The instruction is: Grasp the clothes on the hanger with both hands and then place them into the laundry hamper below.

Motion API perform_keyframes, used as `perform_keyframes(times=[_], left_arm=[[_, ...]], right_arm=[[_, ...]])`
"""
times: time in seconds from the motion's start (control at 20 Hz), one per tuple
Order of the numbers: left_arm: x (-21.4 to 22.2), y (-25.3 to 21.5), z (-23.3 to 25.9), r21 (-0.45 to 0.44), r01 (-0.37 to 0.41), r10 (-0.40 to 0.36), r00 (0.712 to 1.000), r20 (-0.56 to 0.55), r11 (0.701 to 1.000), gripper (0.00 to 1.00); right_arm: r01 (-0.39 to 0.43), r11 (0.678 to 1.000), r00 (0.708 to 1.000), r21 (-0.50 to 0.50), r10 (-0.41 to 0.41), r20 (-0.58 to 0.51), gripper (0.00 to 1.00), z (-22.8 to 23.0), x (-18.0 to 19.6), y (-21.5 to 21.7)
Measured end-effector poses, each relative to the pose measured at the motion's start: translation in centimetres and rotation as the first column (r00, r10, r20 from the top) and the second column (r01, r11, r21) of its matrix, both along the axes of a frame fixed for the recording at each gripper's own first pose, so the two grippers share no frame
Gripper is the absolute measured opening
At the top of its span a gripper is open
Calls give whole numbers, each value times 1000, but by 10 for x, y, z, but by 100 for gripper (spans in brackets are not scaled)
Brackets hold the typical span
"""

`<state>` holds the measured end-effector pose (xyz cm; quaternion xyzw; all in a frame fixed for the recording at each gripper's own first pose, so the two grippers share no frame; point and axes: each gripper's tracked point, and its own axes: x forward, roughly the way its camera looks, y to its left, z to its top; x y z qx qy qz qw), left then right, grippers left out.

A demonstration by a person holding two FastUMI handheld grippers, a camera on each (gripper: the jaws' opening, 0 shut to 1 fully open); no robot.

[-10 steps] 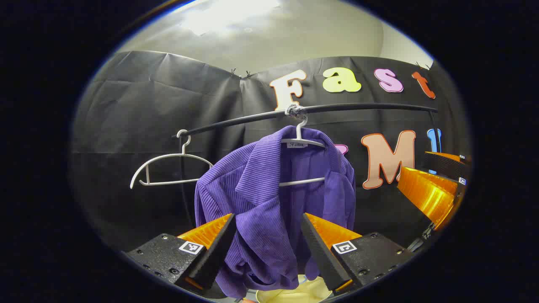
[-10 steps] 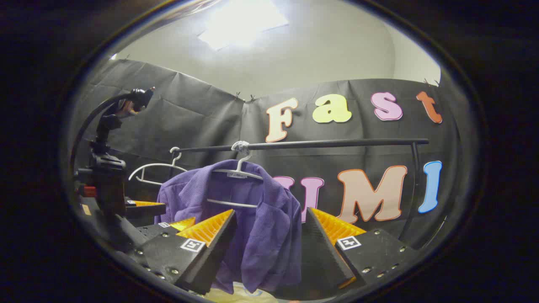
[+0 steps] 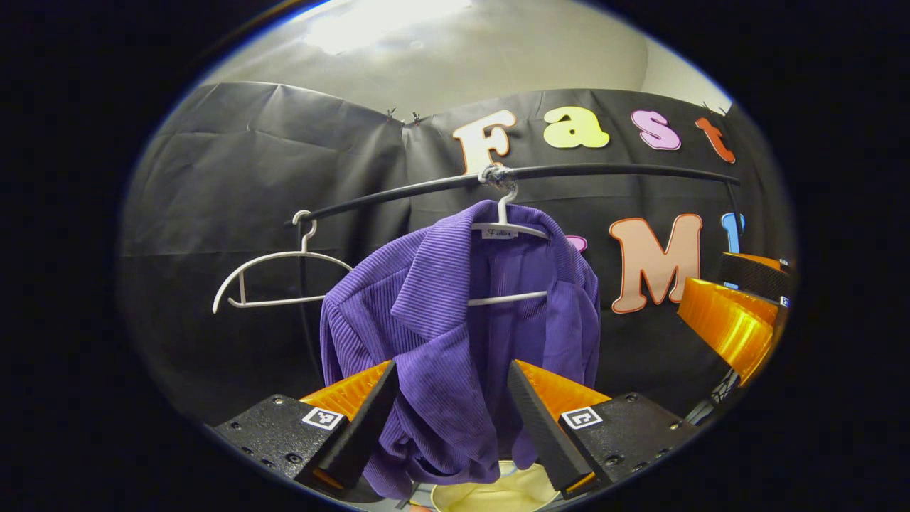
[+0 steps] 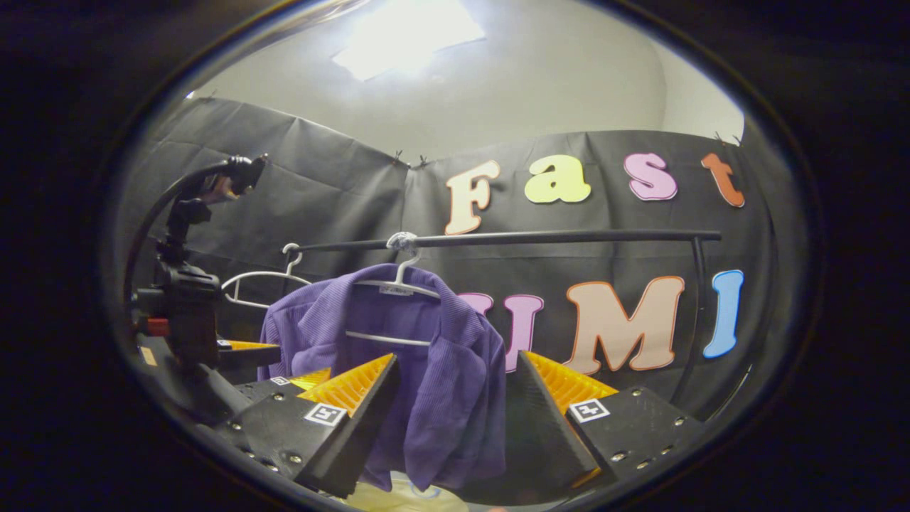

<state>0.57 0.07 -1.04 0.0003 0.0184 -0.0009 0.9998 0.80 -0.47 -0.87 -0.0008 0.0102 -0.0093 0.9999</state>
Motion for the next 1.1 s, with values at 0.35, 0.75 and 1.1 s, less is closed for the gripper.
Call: perform_keyframes(times=[0.35,0.75,1.1], left_arm=[[5,1,-11,-13,-10,10,1000,-30,1000,92],[21,1,-28,-4,-45,45,997,-61,999,92],[52,7,-37,0,-80,80,995,-58,997,95]], right_arm=[[5,1000,1000,-9,-5,-3,98,-4,-1,-2],[13,1000,1000,-15,-13,-3,98,-9,3,-9],[17,1000,1000,-13,-17,2,98,-11,11,-16]])
